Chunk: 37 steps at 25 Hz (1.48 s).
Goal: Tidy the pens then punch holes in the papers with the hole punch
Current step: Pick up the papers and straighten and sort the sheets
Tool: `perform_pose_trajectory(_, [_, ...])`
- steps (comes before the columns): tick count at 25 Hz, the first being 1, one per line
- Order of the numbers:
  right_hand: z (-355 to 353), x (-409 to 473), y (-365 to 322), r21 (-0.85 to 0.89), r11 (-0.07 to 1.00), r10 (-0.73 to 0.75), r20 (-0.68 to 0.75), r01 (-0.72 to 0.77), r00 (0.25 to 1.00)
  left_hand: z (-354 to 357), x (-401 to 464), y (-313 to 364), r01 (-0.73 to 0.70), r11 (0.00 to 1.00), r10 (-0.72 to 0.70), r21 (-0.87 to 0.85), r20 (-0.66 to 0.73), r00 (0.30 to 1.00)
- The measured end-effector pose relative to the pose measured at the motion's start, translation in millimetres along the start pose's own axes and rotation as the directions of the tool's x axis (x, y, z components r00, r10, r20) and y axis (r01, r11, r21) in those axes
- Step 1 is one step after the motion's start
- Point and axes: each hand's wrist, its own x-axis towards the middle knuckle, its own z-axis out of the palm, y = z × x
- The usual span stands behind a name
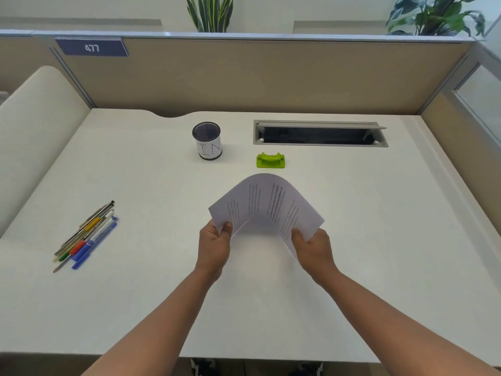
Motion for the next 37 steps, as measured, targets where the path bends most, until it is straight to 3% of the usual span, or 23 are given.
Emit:
perform_pose_trajectory(13, [4.9, -5.6, 2.0, -0.128, 0.99, 0.06, 0.043, -0.054, 0.997, -1.3, -3.0, -7.8, 0.048, 0.998, -0.047, 0.038, -0.012, 0.999])
perform_pose_trajectory(26, [-2.8, 6.5, -4.3, -0.128, 0.99, 0.057, 0.017, -0.054, 0.998, -18.3, 5.3, 4.9, 0.07, 0.996, -0.071, 0.051, 0.017, 0.997])
perform_pose_trajectory(29, [-21.6, 21.0, -17.9, -0.008, 0.999, 0.031, -0.037, -0.032, 0.999, -37.6, 18.3, 16.1, 0.119, 0.992, -0.121, 0.032, 0.075, 0.99])
perform_pose_trajectory(33, [-34.5, 29.3, -20.1, 0.24, 0.957, 0.195, -0.105, -0.165, 0.975, -45.4, 21.8, 21.4, 0.243, 0.966, -0.231, -0.085, 0.124, 0.965])
perform_pose_trajectory(35, [-32.3, 26.6, -19.2, 0.454, 0.822, 0.391, -0.012, -0.343, 0.92, -40.4, 20.3, 21.4, 0.301, 0.933, -0.278, -0.199, 0.136, 0.951])
perform_pose_trajectory(37, [-27.4, 20.8, -20.3, 0.583, 0.654, 0.445, 0.22, -0.483, 0.868, -32.5, 17.4, 22.6, 0.339, 0.895, -0.31, -0.289, 0.143, 0.94])
